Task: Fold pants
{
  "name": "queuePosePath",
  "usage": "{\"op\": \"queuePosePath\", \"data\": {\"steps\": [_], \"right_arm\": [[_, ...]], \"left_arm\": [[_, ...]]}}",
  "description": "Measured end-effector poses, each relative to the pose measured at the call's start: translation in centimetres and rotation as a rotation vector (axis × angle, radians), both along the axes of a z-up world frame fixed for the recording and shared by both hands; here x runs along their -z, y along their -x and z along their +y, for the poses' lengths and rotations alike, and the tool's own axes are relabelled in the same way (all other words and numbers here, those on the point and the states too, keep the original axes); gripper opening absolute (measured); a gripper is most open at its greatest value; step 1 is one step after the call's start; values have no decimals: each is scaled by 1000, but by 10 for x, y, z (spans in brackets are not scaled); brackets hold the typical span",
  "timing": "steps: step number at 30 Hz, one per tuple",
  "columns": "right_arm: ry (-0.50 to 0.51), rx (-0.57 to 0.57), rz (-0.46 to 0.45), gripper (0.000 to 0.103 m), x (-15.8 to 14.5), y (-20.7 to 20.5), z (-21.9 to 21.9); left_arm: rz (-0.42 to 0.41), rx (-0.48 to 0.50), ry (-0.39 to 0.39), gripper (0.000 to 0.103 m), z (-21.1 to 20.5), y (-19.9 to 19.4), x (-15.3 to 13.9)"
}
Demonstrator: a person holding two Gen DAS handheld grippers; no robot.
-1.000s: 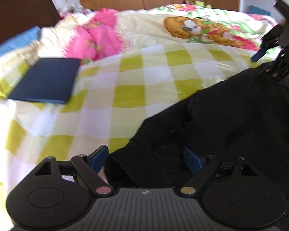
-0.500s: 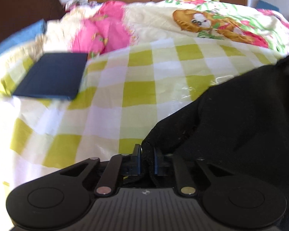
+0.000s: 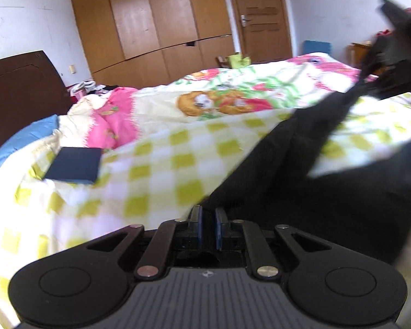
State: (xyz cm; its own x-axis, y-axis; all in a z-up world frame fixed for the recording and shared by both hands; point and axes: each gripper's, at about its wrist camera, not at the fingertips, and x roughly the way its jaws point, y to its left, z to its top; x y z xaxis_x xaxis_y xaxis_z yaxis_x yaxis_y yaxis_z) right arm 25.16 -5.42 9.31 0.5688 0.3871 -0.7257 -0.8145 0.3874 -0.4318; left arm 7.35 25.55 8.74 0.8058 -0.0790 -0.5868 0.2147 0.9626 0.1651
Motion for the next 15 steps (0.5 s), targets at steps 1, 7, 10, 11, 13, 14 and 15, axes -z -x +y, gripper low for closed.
{"op": "queuePosePath", "data": {"steps": [1, 7, 10, 11, 13, 14, 15], "right_arm": [[49, -16, -24, 43, 10, -1, 5], [178, -86, -104, 44, 57, -19, 20], [243, -100, -184, 43, 81, -22, 18], [236, -90, -183, 43, 85, -27, 19], [224, -76, -229, 43, 95, -41, 23], [237, -73, -256, 43, 101, -48, 27], [251, -79, -270, 43, 106, -55, 30]], "left_arm": [[2, 4, 3, 19, -7, 12, 2], [26, -37, 49, 18, -11, 35, 14], [53, -57, 70, 19, -7, 29, 25], [55, -65, 81, 19, -7, 29, 29], [60, -70, 80, 22, -13, 26, 35], [58, -62, 73, 27, -19, 26, 37], [48, -50, 60, 31, -25, 27, 38]]}}
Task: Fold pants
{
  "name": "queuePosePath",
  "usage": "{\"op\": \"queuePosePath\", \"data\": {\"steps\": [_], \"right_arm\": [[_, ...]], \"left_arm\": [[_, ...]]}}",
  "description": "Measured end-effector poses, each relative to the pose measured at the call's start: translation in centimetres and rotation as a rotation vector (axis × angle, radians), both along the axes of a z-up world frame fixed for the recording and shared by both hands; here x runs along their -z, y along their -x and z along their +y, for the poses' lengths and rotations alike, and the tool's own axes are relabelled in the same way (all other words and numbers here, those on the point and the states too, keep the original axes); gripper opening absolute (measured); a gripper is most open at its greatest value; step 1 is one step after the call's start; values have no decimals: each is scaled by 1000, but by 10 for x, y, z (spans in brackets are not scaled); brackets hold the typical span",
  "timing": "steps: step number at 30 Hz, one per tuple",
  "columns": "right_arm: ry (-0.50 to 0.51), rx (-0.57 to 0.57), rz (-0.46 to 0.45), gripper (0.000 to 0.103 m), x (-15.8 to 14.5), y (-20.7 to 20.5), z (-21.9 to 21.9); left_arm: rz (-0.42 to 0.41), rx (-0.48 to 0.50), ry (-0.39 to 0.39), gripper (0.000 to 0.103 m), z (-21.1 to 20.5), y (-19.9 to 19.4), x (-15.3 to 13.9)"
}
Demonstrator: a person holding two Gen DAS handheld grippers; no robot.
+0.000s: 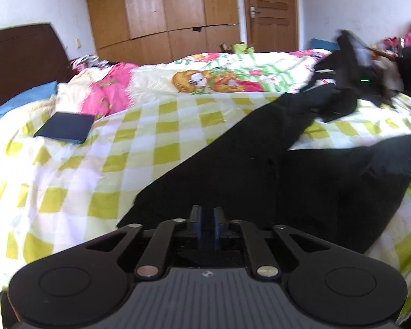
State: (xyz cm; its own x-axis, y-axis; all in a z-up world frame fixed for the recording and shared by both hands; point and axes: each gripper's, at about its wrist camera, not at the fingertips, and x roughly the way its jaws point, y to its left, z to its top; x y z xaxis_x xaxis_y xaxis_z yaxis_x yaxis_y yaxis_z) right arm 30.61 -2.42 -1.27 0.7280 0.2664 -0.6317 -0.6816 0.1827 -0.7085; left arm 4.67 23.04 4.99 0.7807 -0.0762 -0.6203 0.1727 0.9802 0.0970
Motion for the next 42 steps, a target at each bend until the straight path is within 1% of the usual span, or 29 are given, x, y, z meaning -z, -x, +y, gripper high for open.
{"op": "queuePosePath", "data": {"steps": [1, 3, 4, 6, 7, 9, 10, 11, 12, 13, 14, 16, 17, 19, 20, 23, 26, 28, 29, 30, 31, 32, 33, 34, 35, 37, 39, 40, 42], "right_arm": [[18, -16, -3, 43, 6, -6, 3], [56, -49, 4, 43, 16, -17, 8], [67, -60, 6, 43, 22, -20, 10], [85, -92, 9, 43, 30, -22, 11], [79, -102, 3, 43, 33, -21, 10], [51, -86, -12, 43, 37, -23, 11], [30, -66, -8, 40, 37, -26, 13], [1, -39, 1, 31, 35, -30, 16], [-28, -10, 23, 26, 33, -34, 18], [-57, 20, 54, 20, 30, -37, 21], [-79, 41, 81, 16, 27, -39, 23], [-98, 62, 103, 13, 25, -40, 26], [-103, 69, 112, 13, 24, -41, 27], [-112, 73, 118, 13, 24, -41, 27], [-112, 68, 112, 13, 24, -40, 26], [-104, 55, 106, 14, 28, -39, 24], [-98, 33, 89, 16, 33, -42, 21], [-126, 43, 112, 15, 31, -47, 17], [-142, 52, 129, 14, 28, -50, 15], [-157, 60, 140, 13, 26, -52, 13], [-164, 66, 145, 13, 26, -53, 11], [-165, 68, 145, 14, 26, -53, 9], [-165, 60, 141, 14, 26, -52, 7], [-165, 45, 132, 14, 27, -51, 6], [-160, 37, 122, 14, 29, -49, 4], [-152, 30, 113, 15, 31, -48, 4], [-137, 10, 94, 18, 32, -47, 5], [-126, 2, 80, 23, 34, -47, 6], [-99, -25, 74, 24, 36, -48, 8]], "left_arm": [[-8, 9, -14, 37, -7, 1, 1], [-20, 22, -18, 48, -19, 5, 2], [-21, 31, -14, 51, -25, 7, 5], [-18, 43, -45, 53, -36, 11, 11], [-17, 41, -75, 54, -40, 12, 15], [-25, 23, -150, 59, -47, 16, 23], [-25, 15, -172, 60, -47, 16, 28], [-12, 7, -185, 60, -47, 14, 33], [4, 9, -192, 60, -47, 13, 37], [17, 19, -217, 60, -49, 13, 42], [13, 23, -271, 60, -53, 16, 46], [0, 43, -346, 61, -59, 17, 52], [6, 54, -358, 61, -62, 16, 55], [33, 76, -359, 61, -67, 11, 64], [35, 97, -375, 62, -73, 9, 70], [18, 90, -473, 64, -89, -2, 85], [27, 52, -464, 64, -86, -19, 85], [33, 18, -449, 62, -76, -28, 78], [41, 18, -413, 58, -69, -27, 73], [55, 19, -377, 49, -63, -28, 69], [68, 15, -348, 46, -57, -30, 65], [72, 10, -342, 39, -55, -31, 62], [60, 5, -358, 35, -55, -31, 60], [38, -5, -371, 35, -55, -31, 56], [21, -20, -369, 34, -54, -34, 53], [-15, -61, -336, 33, -49, -37, 43], [-30, -84, -309, 32, -43, -40, 36], [-29, -91, -298, 32, -40, -43, 33], [-31, -96, -297, 32, -37, -44, 31]]}}
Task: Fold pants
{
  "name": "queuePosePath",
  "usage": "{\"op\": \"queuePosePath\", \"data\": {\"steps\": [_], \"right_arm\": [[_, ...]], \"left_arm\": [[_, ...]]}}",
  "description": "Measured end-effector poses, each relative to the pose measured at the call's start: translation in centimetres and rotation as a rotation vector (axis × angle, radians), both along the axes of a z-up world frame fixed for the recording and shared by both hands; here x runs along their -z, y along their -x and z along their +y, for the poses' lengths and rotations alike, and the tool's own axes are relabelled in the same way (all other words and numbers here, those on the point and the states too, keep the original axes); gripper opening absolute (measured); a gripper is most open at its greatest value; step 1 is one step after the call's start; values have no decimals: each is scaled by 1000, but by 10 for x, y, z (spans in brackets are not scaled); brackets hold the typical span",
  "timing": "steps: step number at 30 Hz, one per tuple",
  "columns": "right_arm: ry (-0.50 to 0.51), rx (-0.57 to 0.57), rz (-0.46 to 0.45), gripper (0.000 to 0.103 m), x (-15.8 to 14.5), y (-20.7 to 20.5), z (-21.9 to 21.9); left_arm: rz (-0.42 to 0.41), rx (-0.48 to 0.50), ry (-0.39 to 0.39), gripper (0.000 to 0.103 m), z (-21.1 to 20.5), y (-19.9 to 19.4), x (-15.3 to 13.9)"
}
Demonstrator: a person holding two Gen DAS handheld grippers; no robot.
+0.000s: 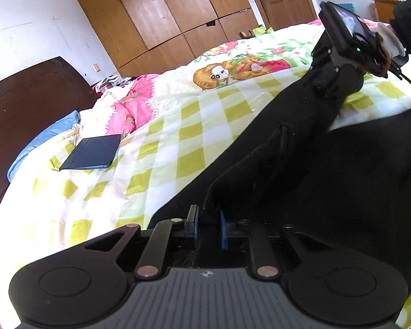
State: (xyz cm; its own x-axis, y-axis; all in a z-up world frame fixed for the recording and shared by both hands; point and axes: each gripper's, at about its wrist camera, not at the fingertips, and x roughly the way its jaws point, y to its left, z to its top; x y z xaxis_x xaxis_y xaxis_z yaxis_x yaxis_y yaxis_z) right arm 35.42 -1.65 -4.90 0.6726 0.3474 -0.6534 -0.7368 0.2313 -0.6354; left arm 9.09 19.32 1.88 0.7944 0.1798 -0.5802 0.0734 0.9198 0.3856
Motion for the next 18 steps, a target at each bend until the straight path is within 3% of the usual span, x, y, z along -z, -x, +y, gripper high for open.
{"op": "queuePosePath", "data": {"steps": [8, 10, 11, 12, 15, 18], "right_arm": [[73, -82, -6, 35, -2, -5, -2], [60, -69, 6, 26, -5, -7, -1], [46, -33, 15, 8, -5, -10, 0], [36, 20, 35, 3, -5, -16, 2], [-32, 107, 88, 3, -14, -21, 5], [-100, 156, 108, 3, -42, -15, -1]], "left_arm": [[-14, -4, 5, 32, 3, 3, -8], [-19, -11, 6, 32, 6, -2, -7], [-23, -14, 10, 32, 7, -2, -9], [-25, -15, 15, 32, 8, -3, -10], [-35, -16, -5, 32, 11, -5, -13], [-51, -14, -53, 32, 17, -7, -19]]}}
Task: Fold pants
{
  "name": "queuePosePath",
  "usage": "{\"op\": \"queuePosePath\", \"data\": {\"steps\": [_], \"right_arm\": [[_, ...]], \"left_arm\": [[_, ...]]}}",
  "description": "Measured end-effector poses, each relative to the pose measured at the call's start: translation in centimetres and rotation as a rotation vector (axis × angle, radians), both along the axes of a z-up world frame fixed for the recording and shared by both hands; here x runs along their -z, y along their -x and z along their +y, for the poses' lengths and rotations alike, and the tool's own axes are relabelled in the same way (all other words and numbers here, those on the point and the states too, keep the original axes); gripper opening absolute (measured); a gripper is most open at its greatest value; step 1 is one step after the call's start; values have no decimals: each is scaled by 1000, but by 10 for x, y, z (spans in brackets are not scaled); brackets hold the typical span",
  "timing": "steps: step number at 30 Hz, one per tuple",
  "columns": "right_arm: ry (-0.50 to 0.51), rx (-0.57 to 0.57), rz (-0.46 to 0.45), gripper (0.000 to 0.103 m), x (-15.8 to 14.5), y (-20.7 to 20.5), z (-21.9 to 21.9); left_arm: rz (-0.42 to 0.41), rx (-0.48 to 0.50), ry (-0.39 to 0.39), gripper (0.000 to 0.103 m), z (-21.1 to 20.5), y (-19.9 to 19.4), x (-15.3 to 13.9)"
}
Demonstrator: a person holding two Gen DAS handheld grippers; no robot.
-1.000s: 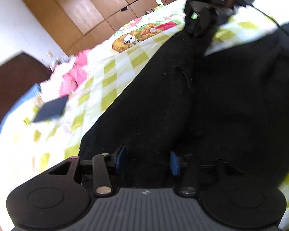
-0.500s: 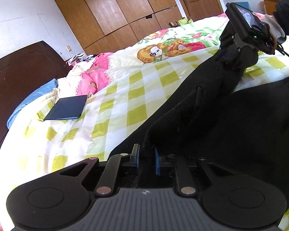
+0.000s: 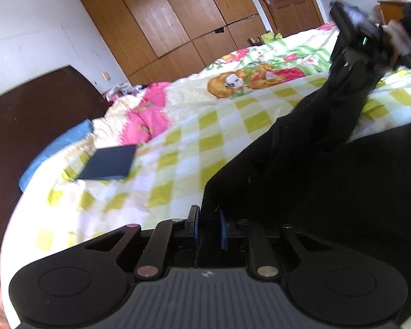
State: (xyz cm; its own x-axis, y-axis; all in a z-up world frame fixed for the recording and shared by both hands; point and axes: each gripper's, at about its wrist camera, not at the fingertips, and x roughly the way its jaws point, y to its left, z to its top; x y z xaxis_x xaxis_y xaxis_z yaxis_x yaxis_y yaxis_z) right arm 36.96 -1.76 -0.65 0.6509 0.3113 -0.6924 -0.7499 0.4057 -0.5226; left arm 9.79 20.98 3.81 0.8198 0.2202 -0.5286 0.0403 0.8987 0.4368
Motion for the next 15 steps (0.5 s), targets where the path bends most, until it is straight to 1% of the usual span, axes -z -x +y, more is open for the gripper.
{"op": "queuePosePath", "data": {"steps": [2, 4, 7, 9, 10, 12, 14, 15], "right_arm": [[-47, 24, 8, 3, -29, 12, -8], [-68, 23, 13, 3, -60, 39, -18], [-52, 0, 59, 3, -93, 100, -34], [-27, -19, 100, 3, -101, 145, -41], [-14, -26, 127, 3, -97, 167, -43], [4, -30, 239, 3, -77, 202, -41], [34, -32, 305, 3, -40, 229, -37], [36, -13, 357, 3, -21, 236, -34]], "left_arm": [[-23, -4, -20, 32, 8, -1, -9], [-56, -11, -49, 32, 14, 2, -17], [-94, -11, -70, 31, 24, 16, -28], [-97, -9, -80, 31, 29, 32, -25], [-92, -5, -93, 31, 29, 42, -20], [-52, -2, -118, 31, 27, 60, 3], [-1, -7, -130, 31, 24, 76, 32], [22, -5, -134, 31, 23, 82, 46]]}}
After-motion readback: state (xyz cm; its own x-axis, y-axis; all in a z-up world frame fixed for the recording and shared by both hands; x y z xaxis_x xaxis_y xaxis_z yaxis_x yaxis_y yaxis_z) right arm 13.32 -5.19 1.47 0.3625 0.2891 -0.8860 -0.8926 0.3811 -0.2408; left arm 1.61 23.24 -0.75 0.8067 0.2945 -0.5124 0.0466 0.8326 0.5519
